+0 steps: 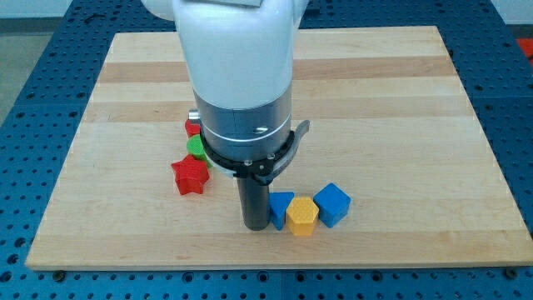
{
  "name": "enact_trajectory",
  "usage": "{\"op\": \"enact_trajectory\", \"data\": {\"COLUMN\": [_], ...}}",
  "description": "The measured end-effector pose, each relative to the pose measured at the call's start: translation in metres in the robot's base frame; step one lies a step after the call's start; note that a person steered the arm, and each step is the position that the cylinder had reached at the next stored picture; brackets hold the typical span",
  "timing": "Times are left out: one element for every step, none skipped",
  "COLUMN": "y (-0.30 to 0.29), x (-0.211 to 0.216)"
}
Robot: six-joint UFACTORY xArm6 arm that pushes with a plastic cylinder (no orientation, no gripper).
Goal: Point your arm to top center
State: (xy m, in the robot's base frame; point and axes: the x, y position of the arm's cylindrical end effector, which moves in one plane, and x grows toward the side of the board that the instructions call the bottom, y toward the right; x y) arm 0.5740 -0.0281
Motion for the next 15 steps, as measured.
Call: {"op": "enact_trajectory", "data": {"y": [-0.007,-0.012,-0.010,0.013,0.039,0.065,0.074,0.074,0.077,0.089,0.091,0.093,0.093,0.093,0.089], "x": [-0.012,-0.032,-0.051,-0.067,-0.098,-0.139,-0.152,-0.153,-0.178,-0.225,-0.266,-0.300,-0.337,-0.366,-0.382]}}
